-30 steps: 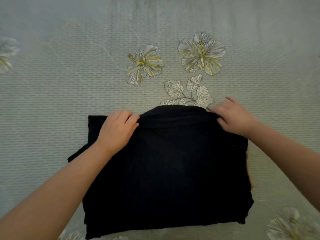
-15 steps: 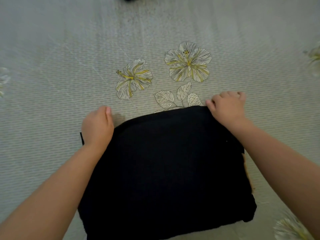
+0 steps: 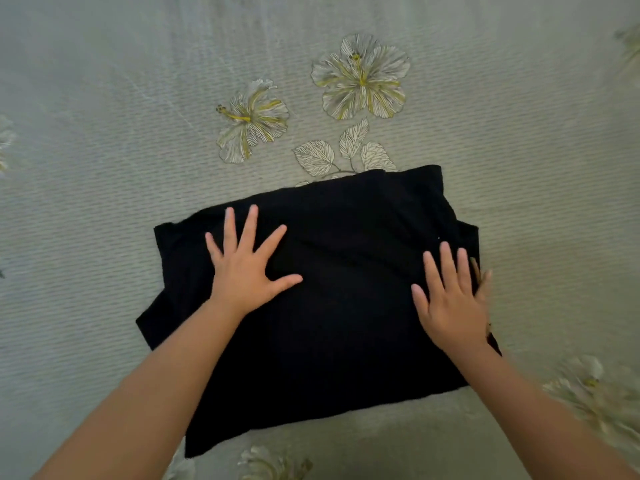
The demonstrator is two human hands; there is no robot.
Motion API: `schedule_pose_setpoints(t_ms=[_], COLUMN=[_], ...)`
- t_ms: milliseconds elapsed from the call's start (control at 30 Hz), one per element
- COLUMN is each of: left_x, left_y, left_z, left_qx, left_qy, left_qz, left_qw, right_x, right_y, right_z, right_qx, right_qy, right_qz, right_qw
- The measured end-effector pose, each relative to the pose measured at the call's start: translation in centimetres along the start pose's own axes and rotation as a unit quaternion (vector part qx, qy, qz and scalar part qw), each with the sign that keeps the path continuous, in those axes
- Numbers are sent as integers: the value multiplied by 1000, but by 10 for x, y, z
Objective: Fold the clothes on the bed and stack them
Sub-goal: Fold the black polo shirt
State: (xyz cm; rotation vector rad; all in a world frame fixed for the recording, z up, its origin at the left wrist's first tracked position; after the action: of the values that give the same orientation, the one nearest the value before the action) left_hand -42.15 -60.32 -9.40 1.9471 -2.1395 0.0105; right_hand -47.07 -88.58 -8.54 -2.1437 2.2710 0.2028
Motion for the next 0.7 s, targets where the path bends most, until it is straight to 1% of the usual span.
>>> schedule_pose_setpoints(t_ms=[67,167,233,300,333,367,400,467,500,533,600,633,667,700], left_x=[0,0,2,7,11,18,27,54,70,89,133,157,179,199], left_y=[-5,-8,-9,-11,-13,-14,-17,-23,-27,-33,-45,-51,-58,-66], left_z=[9,14,11,1,-6,-13,-20,-34,-40,-45,-45,-42,-37,-30], left_qx=[-49,-89,-133,-176,-173,-146,-98,8,49,73,92,80,43,-2], left_qy=[-17,-55,-79,-109,-114,-109,-91,-7,35,50,44,33,19,1], left_qz=[-5,-9,-23,-26,-27,-28,-24,-15,4,49,192,257,301,324], left_qw=[999,994,988,978,978,983,991,1000,998,995,976,963,953,946], right_x=[6,7,7,7,9,13,18,28,32,35,37,37,37,38], right_y=[5,6,4,3,5,9,16,38,49,59,72,74,74,73], right_z=[5,9,7,4,0,-5,-12,-23,-27,-28,-24,-22,-20,-18], right_qx=[-11,-13,-16,-39,-41,-28,-7,29,32,30,8,1,-4,-15], right_qy=[-2,3,-1,-17,-32,-44,-50,-55,-59,-64,-78,-87,-97,-104], right_qz=[25,30,30,40,56,77,102,165,199,231,289,306,316,324], right_qw=[1000,999,999,998,997,996,993,984,978,971,954,948,944,940])
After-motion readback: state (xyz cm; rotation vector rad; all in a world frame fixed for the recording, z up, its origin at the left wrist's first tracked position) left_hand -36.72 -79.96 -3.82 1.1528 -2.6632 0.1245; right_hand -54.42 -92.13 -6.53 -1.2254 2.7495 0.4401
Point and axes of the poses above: each hand's wrist, its own y-axis away from the middle knuckle, its own z-axis out of the palm, x = y × z, the point moved 3 cm from there along -y, towards the middle knuckle, and after that the axes turned 12 degrees about x, right-handed, at the moved point
